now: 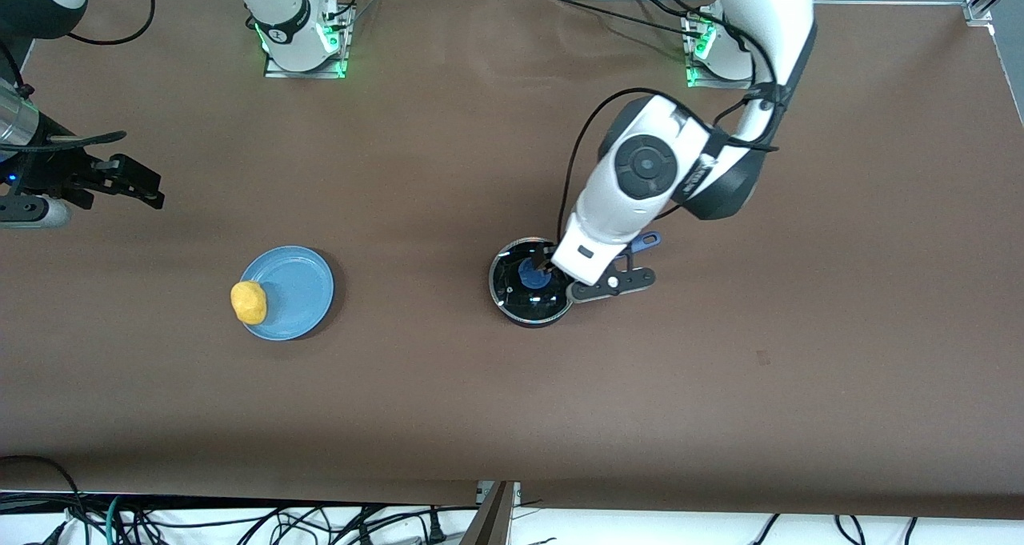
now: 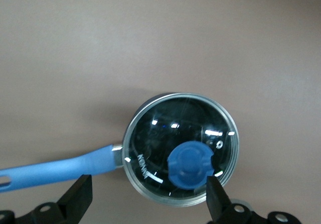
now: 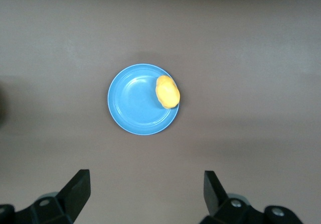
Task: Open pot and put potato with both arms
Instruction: 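Reach the left gripper down to the blue knob of the pot lid, then lift the lid with the left gripper while the right gripper grasps the potato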
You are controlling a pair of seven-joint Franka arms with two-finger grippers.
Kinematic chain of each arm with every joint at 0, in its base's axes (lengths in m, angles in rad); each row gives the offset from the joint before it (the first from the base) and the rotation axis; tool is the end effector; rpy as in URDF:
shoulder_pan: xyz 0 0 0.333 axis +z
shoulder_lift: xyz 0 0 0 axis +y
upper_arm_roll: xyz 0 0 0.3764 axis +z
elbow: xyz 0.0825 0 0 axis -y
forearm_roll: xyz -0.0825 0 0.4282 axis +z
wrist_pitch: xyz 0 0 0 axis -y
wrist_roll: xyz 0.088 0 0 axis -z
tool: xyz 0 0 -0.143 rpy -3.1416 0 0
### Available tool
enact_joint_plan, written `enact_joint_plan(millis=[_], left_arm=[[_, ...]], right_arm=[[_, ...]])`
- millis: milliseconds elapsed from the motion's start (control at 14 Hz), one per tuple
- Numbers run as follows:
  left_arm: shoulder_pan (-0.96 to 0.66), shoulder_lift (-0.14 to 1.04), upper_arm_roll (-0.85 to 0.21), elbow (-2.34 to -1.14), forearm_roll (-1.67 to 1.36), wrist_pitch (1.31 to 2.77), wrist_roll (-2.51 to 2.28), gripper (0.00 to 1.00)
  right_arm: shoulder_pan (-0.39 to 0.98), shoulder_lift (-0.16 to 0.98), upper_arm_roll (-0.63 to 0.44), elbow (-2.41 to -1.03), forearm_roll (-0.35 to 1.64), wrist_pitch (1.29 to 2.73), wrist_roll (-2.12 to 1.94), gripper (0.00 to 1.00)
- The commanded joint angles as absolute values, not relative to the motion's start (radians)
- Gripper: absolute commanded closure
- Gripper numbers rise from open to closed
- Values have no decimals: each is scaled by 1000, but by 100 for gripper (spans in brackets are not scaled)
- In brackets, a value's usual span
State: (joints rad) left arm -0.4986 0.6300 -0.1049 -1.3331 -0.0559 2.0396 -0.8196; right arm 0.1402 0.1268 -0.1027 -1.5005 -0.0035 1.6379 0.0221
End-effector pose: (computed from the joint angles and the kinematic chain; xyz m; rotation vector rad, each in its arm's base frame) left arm 0.6780 -0.4509 0.3677 2.9793 0.3924 -0.0192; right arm 0.6503 0.0281 0.6125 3.1253 0.0258 0.0184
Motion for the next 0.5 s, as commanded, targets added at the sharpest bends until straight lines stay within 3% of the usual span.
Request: enact_joint_plan(millis=[0,429], left_arm=[[-544,744,-91,-1180,-8,2037,-885,0],[-601,804,-86,-1180,124,2108,-885,0]], right_arm=[[133,129,-100,-1491,-18,1640,25,0],[130,167,-101,-1491,-15,1689,23,0]])
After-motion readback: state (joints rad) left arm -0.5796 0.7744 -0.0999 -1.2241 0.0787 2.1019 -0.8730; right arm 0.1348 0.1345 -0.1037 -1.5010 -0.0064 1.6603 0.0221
